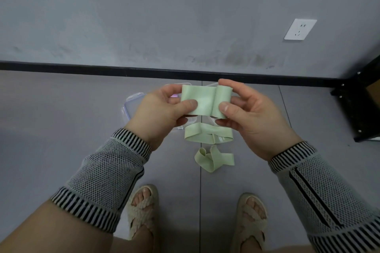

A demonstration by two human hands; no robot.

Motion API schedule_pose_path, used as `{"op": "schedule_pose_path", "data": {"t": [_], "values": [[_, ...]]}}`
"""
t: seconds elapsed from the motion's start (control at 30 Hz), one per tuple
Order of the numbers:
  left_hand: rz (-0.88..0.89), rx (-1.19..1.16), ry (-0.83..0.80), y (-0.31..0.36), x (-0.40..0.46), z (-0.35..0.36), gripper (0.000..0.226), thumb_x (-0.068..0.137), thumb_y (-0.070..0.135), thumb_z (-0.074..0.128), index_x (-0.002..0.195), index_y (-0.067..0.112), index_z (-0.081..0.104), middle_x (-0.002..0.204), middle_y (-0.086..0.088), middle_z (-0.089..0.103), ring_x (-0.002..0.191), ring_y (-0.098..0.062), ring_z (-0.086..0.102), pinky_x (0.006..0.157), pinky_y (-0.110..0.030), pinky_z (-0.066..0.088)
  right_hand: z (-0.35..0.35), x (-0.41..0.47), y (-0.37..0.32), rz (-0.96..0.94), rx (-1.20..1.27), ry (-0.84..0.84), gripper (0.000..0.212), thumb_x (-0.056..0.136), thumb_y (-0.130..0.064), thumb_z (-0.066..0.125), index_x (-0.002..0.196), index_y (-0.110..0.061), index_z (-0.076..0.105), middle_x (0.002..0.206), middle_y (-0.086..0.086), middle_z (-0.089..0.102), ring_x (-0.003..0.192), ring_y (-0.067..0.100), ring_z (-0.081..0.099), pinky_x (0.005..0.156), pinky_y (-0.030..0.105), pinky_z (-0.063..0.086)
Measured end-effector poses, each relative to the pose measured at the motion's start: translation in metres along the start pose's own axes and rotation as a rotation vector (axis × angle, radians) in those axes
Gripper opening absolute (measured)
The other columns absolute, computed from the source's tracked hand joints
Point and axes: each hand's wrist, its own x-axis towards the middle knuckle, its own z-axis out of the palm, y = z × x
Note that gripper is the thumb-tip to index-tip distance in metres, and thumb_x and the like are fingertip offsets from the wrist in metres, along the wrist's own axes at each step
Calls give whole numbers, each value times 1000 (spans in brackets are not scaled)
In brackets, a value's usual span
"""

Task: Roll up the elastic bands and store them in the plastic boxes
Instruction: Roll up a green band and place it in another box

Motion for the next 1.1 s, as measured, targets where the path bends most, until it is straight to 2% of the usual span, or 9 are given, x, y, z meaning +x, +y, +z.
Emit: {"op": "schedule_pose_path", "data": {"t": [0.13,0.27,0.4,0.57,0.67,0.83,0.97,1.1], "values": [[8,-7,28,-1,1,-5,29,84,4,65,113,9,61,81,-1,73,71,-10,68,61,-19,54,-5,0,-3,35,20,-65,45,90,1,54,130,-20,51,105,7,72,98,24,66,80,34,55],[20,-16,25,0,-1,-4,26,84,4,65,109,11,63,77,0,73,70,-10,68,61,-20,54,-5,0,-4,61,-42,-59,47,88,2,56,132,-15,50,106,7,72,96,21,67,82,35,57],[33,-8,15,-1,-2,0,26,84,5,65,109,11,63,76,-1,73,73,-14,68,65,-23,55,-2,1,-5,69,-92,-22,31,86,3,59,111,-15,63,100,8,72,86,17,68,82,35,56],[74,1,-20,-1,-5,7,19,85,4,64,103,11,63,75,-4,72,72,-15,67,65,-24,55,0,3,-3,34,-171,53,24,80,-2,69,98,-17,64,83,0,71,75,18,67,74,35,55],[100,34,-57,-1,-7,11,14,86,4,63,94,15,64,74,-4,72,72,-15,67,68,-26,56,3,4,-1,9,-236,94,25,76,-8,75,96,-18,62,76,-3,69,69,15,65,66,32,53],[96,37,-95,-1,-9,14,12,86,2,61,88,14,63,74,-6,71,69,-13,66,64,-23,54,6,5,5,-2,-357,178,47,59,-35,81,98,-24,59,84,6,69,77,25,69,73,47,57],[76,49,-110,-1,-8,15,11,86,1,60,85,12,62,72,-6,70,66,-12,66,63,-23,54,6,5,7,-28,-422,192,42,65,-28,85,96,-25,56,78,1,66,68,13,64,70,42,57],[40,39,-98,0,-7,15,7,85,3,62,84,10,62,70,-5,66,63,-12,61,66,-27,53,10,3,5,-52,-503,188,41,62,-31,85,91,-27,56,72,-6,63,59,1,55,62,29,50]]}}
